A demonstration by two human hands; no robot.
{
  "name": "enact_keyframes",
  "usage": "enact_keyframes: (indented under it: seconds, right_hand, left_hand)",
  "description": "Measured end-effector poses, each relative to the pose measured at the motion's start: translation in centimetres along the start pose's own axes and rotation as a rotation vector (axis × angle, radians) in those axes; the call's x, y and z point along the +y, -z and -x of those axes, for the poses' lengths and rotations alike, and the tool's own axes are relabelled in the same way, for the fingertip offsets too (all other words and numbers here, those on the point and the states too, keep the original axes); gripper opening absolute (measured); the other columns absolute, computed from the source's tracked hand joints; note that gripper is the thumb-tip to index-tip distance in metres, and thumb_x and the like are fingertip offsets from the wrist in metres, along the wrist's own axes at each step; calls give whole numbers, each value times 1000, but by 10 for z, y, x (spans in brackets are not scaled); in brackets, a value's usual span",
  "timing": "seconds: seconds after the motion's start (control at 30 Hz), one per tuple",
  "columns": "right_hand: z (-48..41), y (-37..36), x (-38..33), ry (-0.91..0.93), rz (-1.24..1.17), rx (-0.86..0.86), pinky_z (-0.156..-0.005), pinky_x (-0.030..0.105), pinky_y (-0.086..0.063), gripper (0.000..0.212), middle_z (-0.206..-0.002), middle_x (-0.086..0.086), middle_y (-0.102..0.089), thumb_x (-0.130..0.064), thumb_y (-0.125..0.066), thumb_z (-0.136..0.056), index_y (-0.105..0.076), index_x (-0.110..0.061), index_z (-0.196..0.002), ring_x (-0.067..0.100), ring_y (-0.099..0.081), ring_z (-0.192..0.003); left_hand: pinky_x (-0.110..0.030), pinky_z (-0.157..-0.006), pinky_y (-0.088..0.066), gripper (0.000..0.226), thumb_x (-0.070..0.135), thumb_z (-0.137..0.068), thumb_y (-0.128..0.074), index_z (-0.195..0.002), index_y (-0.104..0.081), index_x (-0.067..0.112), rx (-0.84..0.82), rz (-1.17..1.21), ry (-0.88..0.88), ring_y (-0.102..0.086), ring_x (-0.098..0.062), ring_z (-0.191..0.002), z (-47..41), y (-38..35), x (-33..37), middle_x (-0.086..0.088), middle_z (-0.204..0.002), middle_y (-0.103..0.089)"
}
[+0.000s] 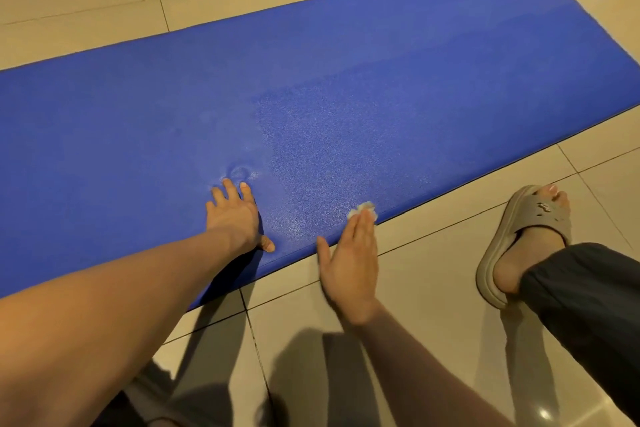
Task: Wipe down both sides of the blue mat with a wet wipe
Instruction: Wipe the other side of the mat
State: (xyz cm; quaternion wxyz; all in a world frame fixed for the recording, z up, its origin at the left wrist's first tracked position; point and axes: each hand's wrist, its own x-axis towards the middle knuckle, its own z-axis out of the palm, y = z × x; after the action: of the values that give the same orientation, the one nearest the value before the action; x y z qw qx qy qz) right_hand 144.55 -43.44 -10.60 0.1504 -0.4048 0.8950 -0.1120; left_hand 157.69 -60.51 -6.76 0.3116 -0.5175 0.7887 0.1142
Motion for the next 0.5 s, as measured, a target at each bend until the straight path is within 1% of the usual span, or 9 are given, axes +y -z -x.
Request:
enact_keyframes:
  seconds: [0.1, 0.17, 0.2, 0.27, 0.33, 0.4, 0.5]
  right_hand:
    - [34, -14, -25, 139, 3, -55, -127, 41, -9, 86, -169, 12, 4, -58, -33, -99, -8, -2, -160, 24, 7, -156]
    - [31, -11, -16, 182, 38, -51, -126, 42, -13, 83, -169, 10, 2, -57, -34, -101, -9, -5, -160, 23, 2, -156]
    - [23, -8, -7, 153, 56, -32, -125, 43, -15, 81, -169, 10, 0, -56, -35, -101, -11, -5, -160, 23, 0, -156]
    - [0, 1, 10, 24, 55, 15, -124, 45, -18, 81, -169, 10, 0, -56, -36, -101, -13, -4, -159, 23, -3, -156]
    - [-24, 10, 22, -77, 10, -7, -125, 45, -16, 82, -169, 9, 3, -57, -37, -101, -12, -6, -160, 22, -3, -156]
    - [-31, 10, 22, -113, -63, 1, -125, 45, -16, 82, -169, 9, 2, -55, -40, -102, -11, -5, -160, 24, -4, -156]
    - [-12, -2, 0, -105, -99, 44, -125, 45, -17, 76, -168, 16, -3, -40, -46, -102, -15, 1, -158, 30, -5, -155]
  left_hand:
    - [-54, -118, -25, 152, 82, -56, -77, -158, 5, 5, 5, 6, -4, -7, -51, -148, -1, -1, -1, -28, -163, 5]
    - [-54, -118, -25, 151, 82, -57, -76, -158, 5, 5, 10, 7, -13, -7, -51, -148, 0, -1, -2, -28, -163, 5]
    - [-54, -118, -25, 151, 83, -57, -75, -158, 5, 5, 15, 3, -14, -8, -51, -148, 0, -2, -2, -28, -163, 4]
    - [-54, -118, -26, 150, 83, -58, -75, -158, 5, 5, 20, 1, -16, -8, -51, -148, 0, -2, -3, -28, -163, 4]
    - [-54, -118, -26, 150, 83, -58, -74, -158, 5, 5, 21, 1, -20, -8, -51, -148, 0, -2, -4, -28, -163, 4]
    - [-54, -118, -26, 150, 83, -58, -74, -158, 6, 5, 18, -5, -21, -8, -51, -148, 0, -2, -3, -28, -163, 4]
    - [-53, -118, -26, 150, 83, -58, -73, -158, 6, 5, 14, -15, -18, -9, -50, -148, 0, -1, -2, -29, -162, 4]
